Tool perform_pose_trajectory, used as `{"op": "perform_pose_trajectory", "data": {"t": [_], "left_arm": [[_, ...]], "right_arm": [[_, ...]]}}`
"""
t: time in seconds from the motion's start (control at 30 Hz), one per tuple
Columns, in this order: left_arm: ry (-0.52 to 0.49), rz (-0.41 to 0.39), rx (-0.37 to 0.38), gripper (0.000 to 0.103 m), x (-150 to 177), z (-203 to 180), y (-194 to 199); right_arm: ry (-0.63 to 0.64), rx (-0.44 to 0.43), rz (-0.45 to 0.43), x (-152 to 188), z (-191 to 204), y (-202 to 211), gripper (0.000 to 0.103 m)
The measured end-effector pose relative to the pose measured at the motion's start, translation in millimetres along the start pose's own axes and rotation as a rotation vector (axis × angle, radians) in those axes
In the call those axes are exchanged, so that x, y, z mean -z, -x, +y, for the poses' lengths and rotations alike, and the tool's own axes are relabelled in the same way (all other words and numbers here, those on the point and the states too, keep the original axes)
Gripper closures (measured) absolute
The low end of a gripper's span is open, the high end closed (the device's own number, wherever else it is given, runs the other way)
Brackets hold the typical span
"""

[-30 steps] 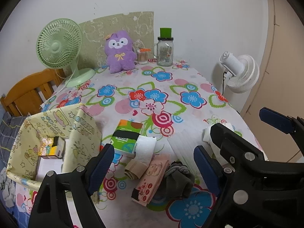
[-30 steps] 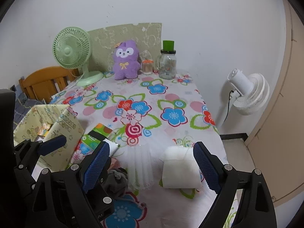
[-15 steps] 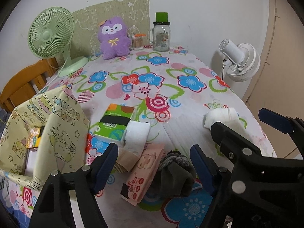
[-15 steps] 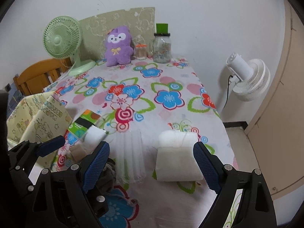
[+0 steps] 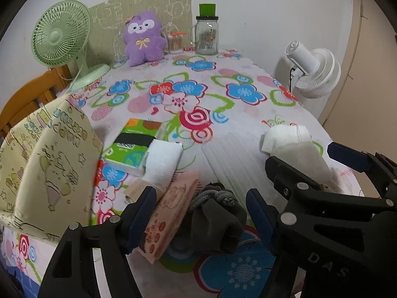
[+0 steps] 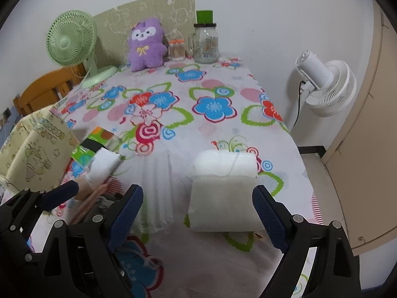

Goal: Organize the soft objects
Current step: 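Move the right tool to the white towel while the left tool approaches the grey sock, then grasp the white folded towel with the right tool while the left tool grasps the grey sock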

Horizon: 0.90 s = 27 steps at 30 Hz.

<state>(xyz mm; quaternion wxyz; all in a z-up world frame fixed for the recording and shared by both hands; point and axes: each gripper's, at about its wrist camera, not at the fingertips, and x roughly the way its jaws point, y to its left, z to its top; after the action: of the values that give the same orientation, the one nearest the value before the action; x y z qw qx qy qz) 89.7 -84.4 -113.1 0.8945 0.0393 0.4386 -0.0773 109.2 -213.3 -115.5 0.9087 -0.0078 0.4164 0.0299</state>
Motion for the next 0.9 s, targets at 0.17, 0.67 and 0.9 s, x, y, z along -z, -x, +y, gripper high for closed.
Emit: {"op": "perform_pose_trajectory", "data": {"t": [0.17, 0.67, 0.9], "left_arm": [[-0.002, 0.012, 0.000, 0.026, 2.4, -3.5, -5.2], [-0.013, 0.016, -0.037, 0.026, 5.9, -8.3, -6.6], [0.006, -0.005, -0.045, 0.029, 10.5, -4.0, 5.8]], "right_arm": [[-0.017, 0.003, 0.026, 2.8, -9.5, -15.2, 0.012], [-0.036, -0.002, 0.029, 12.6, -20.7, -18.1, 0.059], [-0.046, -0.026, 0.003, 15.0, -16.4, -5.4, 0.064]]}}
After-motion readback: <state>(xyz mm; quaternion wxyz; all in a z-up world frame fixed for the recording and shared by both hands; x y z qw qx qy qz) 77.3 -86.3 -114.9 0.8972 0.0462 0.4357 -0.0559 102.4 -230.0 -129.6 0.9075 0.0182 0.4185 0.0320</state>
